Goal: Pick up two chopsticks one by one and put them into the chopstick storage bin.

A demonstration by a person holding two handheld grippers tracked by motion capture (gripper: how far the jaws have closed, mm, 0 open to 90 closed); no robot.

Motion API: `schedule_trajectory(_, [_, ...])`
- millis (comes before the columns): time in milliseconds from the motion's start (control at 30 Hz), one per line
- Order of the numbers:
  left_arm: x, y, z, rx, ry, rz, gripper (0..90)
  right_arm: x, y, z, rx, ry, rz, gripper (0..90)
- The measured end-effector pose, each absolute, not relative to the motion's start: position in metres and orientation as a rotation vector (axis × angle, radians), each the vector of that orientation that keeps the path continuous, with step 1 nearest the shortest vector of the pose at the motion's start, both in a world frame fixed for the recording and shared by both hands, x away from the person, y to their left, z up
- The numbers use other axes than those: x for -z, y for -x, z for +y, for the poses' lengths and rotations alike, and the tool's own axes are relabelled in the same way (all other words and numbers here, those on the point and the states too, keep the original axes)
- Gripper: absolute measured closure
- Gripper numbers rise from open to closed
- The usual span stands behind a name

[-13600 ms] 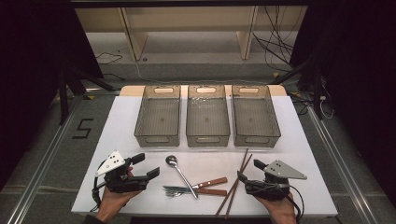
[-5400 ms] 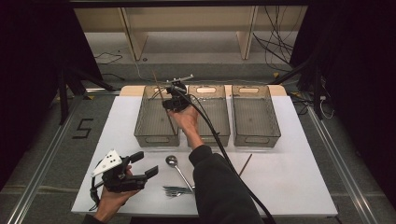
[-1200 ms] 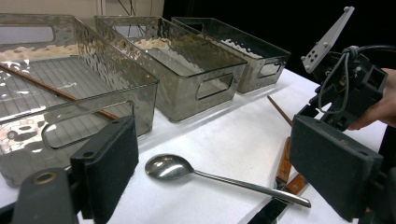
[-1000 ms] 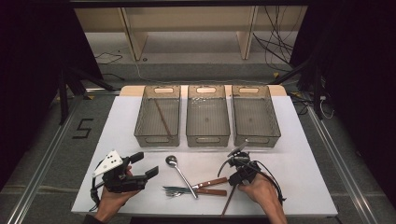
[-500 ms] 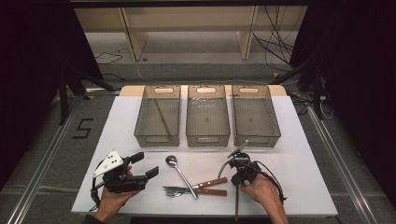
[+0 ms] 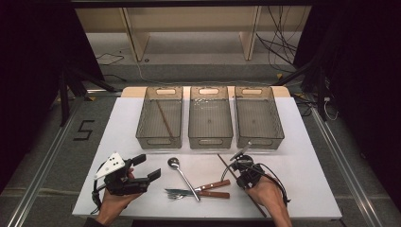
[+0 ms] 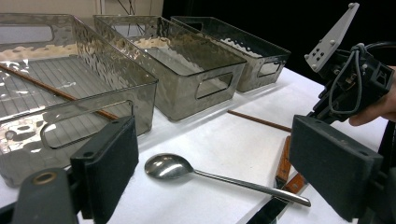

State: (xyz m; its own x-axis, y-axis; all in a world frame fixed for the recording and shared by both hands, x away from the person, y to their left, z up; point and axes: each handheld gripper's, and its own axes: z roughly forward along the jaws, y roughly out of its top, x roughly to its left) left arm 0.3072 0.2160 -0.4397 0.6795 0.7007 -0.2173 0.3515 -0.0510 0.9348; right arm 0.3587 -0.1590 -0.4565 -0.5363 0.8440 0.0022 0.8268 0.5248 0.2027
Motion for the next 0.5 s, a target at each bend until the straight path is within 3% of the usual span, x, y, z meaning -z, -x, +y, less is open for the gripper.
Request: schedule_trajectory(500, [0.44,-0.307,0.216,-0.352,-1.656,0.869,15.5,0.433,-0.356,-0.163,-0.427,-1.408,2.657,85.7])
